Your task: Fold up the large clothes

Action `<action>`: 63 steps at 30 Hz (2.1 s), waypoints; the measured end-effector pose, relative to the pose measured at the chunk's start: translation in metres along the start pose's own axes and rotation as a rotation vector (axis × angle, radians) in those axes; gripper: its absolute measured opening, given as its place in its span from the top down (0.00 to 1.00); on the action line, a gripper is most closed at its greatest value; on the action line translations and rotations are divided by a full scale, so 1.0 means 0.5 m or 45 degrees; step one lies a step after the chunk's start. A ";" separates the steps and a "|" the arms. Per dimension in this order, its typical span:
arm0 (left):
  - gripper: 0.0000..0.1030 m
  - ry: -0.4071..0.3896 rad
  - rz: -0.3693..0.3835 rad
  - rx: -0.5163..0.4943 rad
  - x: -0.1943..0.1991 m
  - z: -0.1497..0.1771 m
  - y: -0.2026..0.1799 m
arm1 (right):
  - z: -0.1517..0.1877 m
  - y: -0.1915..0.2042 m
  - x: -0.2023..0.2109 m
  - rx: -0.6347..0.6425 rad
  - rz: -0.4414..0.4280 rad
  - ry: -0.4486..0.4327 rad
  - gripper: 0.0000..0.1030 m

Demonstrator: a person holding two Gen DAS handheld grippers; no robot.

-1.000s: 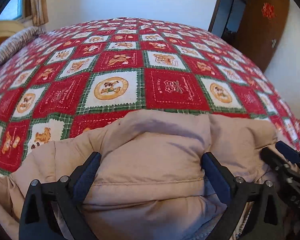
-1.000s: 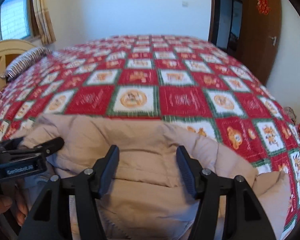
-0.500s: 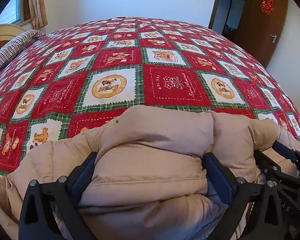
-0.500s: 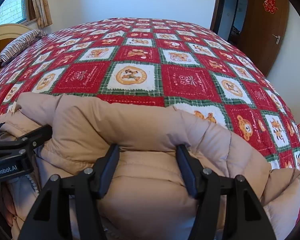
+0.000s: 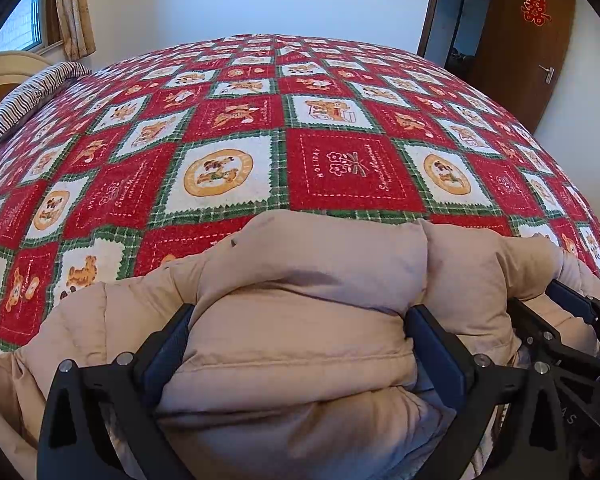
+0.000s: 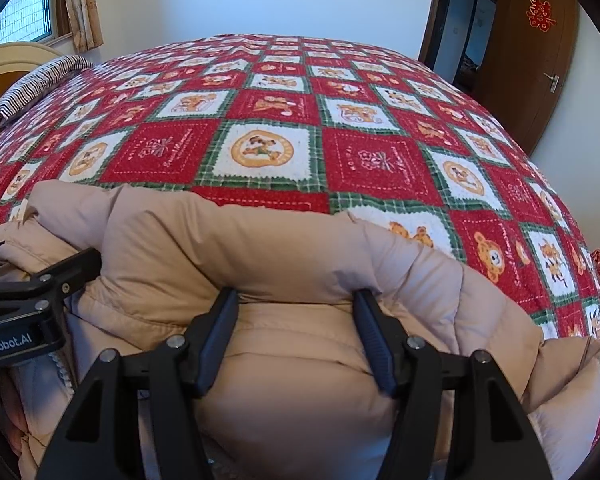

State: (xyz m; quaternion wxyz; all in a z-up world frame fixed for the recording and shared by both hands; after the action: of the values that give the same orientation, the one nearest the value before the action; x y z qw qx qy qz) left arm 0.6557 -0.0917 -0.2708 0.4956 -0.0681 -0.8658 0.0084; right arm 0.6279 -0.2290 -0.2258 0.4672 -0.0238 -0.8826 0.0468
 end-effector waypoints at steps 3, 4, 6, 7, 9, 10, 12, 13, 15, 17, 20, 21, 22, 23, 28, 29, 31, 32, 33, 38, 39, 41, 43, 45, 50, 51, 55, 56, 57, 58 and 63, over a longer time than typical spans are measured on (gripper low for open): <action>0.01 0.002 -0.004 -0.002 -0.002 -0.001 0.000 | 0.000 0.001 0.000 0.003 0.008 0.001 0.38; 0.01 0.003 -0.006 -0.003 -0.003 -0.001 0.000 | -0.001 0.002 -0.001 0.003 0.010 0.002 0.37; 0.01 0.005 -0.016 -0.007 -0.005 -0.001 0.000 | -0.001 0.002 -0.001 0.005 0.012 0.004 0.37; 0.01 0.007 -0.020 -0.010 -0.006 -0.001 0.001 | -0.001 0.003 -0.001 0.006 0.014 0.004 0.37; 0.01 0.009 -0.026 -0.012 -0.007 -0.001 0.000 | 0.000 0.002 -0.002 0.009 0.019 0.005 0.37; 0.01 0.010 -0.033 -0.015 -0.008 -0.001 -0.001 | 0.000 0.002 -0.002 0.011 0.022 0.006 0.37; 0.01 0.011 -0.047 -0.022 -0.009 -0.002 -0.002 | 0.000 0.005 -0.002 0.017 0.035 0.008 0.37; 0.01 0.012 -0.051 -0.024 -0.008 -0.002 -0.003 | 0.000 0.006 -0.003 0.020 0.042 0.008 0.37; 0.01 0.013 -0.062 -0.029 -0.009 -0.002 -0.004 | 0.000 0.008 -0.004 0.032 0.059 0.012 0.37; 0.01 0.017 -0.083 -0.037 -0.011 -0.003 -0.006 | 0.000 0.009 -0.005 0.040 0.070 0.013 0.37; 0.01 0.068 -0.104 -0.053 -0.004 -0.011 -0.009 | -0.004 0.010 -0.006 0.043 0.069 0.017 0.36; 0.01 0.070 -0.110 -0.048 0.008 -0.012 -0.007 | -0.005 0.009 -0.004 0.043 0.059 0.020 0.36; 0.01 0.044 -0.116 -0.038 0.039 -0.016 -0.002 | -0.005 0.004 0.005 0.049 0.033 0.026 0.36; 0.01 0.009 -0.091 -0.036 0.071 -0.019 -0.001 | -0.004 -0.001 0.014 0.054 0.026 0.032 0.35; 0.01 -0.142 0.013 -0.128 0.268 0.035 0.029 | 0.052 -0.061 0.166 -0.016 -0.066 -0.059 0.20; 0.01 -0.170 0.007 -0.142 0.300 0.064 0.044 | 0.068 -0.069 0.187 -0.005 -0.065 -0.073 0.18; 0.01 -0.178 0.003 -0.156 0.330 0.121 0.070 | 0.123 -0.094 0.234 -0.004 -0.053 -0.096 0.15; 0.01 -0.166 -0.011 -0.147 0.338 0.158 0.088 | 0.142 -0.102 0.241 -0.011 -0.050 -0.088 0.15; 0.01 -0.154 -0.016 -0.143 0.339 0.178 0.096 | 0.173 -0.113 0.248 -0.023 -0.055 -0.064 0.15; 0.01 -0.089 -0.059 -0.103 0.345 0.320 0.138 | 0.278 -0.125 0.275 -0.049 -0.060 -0.027 0.15; 0.01 -0.086 -0.064 -0.088 0.349 0.343 0.145 | 0.299 -0.124 0.279 -0.043 -0.046 -0.024 0.15; 0.01 -0.082 -0.056 -0.062 0.355 0.381 0.153 | 0.322 -0.120 0.284 -0.041 -0.040 -0.022 0.15; 0.01 -0.076 -0.050 -0.041 0.362 0.411 0.158 | 0.343 -0.121 0.295 -0.057 -0.035 -0.036 0.15; 0.01 -0.072 -0.039 -0.025 0.370 0.436 0.161 | 0.362 -0.124 0.307 -0.083 -0.050 -0.039 0.15; 0.01 -0.045 -0.050 -0.034 0.380 0.493 0.161 | 0.418 -0.127 0.317 -0.102 -0.040 -0.027 0.15; 0.01 -0.046 -0.045 -0.030 0.385 0.505 0.163 | 0.430 -0.128 0.321 -0.104 -0.036 -0.028 0.15; 0.01 -0.049 -0.041 -0.011 0.397 0.547 0.173 | 0.476 -0.134 0.336 -0.150 -0.048 -0.022 0.15; 0.01 -0.047 -0.043 -0.007 0.400 0.558 0.177 | 0.485 -0.134 0.338 -0.154 -0.050 -0.021 0.15; 0.01 -0.049 -0.045 -0.005 0.402 0.564 0.177 | 0.495 -0.133 0.341 -0.152 -0.048 -0.021 0.15; 0.01 -0.057 -0.047 -0.005 0.408 0.573 0.179 | 0.502 -0.132 0.344 -0.148 -0.043 -0.023 0.15; 0.01 -0.072 -0.061 -0.019 0.432 0.611 0.181 | 0.535 -0.132 0.361 -0.143 -0.032 -0.028 0.15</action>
State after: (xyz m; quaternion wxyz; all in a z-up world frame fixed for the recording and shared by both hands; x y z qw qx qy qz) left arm 0.2951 0.0416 -0.2486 0.4703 -0.0509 -0.8810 -0.0080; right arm 0.3054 -0.2951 -0.2197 0.4561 -0.0384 -0.8891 -0.0085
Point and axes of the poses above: each gripper's, at about its wrist camera, not at the fingertips, and x roughly against the way its jaws point, y to its left, z to its underside, the point moved 7 cm from there along -x, roughly the way its jaws point, and after that the axes turned 7 degrees about y, right-handed, at the moved point
